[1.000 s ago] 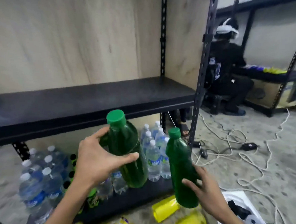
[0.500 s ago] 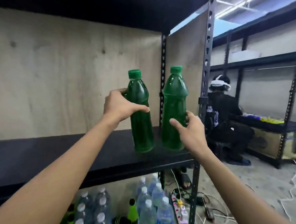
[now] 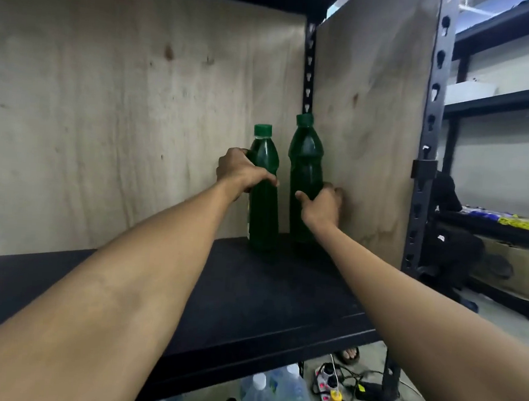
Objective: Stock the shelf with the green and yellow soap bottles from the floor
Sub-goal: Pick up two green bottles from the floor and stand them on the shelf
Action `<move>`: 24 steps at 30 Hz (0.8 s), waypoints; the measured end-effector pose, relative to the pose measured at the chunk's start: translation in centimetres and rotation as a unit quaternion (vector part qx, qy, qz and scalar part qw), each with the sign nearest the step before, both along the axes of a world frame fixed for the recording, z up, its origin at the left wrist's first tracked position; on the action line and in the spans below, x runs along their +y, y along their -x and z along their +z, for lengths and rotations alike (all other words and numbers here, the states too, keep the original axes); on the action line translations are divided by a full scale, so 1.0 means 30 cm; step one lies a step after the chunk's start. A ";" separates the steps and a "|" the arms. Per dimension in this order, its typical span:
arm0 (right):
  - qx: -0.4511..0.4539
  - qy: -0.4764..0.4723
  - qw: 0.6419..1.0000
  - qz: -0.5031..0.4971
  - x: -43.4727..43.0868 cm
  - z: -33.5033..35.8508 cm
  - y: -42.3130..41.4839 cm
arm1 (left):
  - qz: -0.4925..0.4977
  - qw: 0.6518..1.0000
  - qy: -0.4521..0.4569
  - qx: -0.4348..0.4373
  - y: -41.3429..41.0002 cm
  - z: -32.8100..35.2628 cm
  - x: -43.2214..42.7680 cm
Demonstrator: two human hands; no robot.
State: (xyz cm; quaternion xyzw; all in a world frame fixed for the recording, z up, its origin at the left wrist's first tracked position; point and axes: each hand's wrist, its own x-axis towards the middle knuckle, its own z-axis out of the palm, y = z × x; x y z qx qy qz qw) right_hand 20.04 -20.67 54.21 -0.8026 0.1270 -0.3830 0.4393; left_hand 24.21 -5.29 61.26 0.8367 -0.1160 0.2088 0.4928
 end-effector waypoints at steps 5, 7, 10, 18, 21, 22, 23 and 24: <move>0.028 0.011 0.999 -0.035 -0.009 -0.013 -0.104 | -0.002 1.000 -0.023 0.006 -0.098 -0.012 -0.045; 0.038 0.009 0.998 -0.042 -0.006 -0.030 -0.132 | -0.004 1.000 -0.021 0.007 -0.128 -0.020 -0.053; 0.045 -0.003 0.998 -0.040 0.000 -0.070 -0.159 | -0.015 1.000 0.000 0.007 -0.160 -0.045 -0.053; 0.068 -0.009 0.997 -0.039 -0.011 -0.081 -0.145 | -0.058 0.997 0.039 0.026 -0.153 -0.103 -0.065; 0.085 -0.024 0.996 -0.007 -0.014 -0.066 -0.083 | -0.058 0.995 -0.007 0.083 -0.099 -0.114 -0.040; 0.086 -0.025 0.996 0.005 -0.010 -0.059 -0.048 | -0.054 0.993 -0.023 0.100 -0.070 -0.120 -0.025; 0.084 -0.021 0.996 0.014 -0.002 -0.053 -0.002 | -0.051 0.992 -0.027 0.111 -0.037 -0.127 -0.007; 0.077 -0.013 0.997 0.023 0.010 -0.050 0.052 | -0.056 0.991 -0.020 0.118 0.006 -0.135 0.013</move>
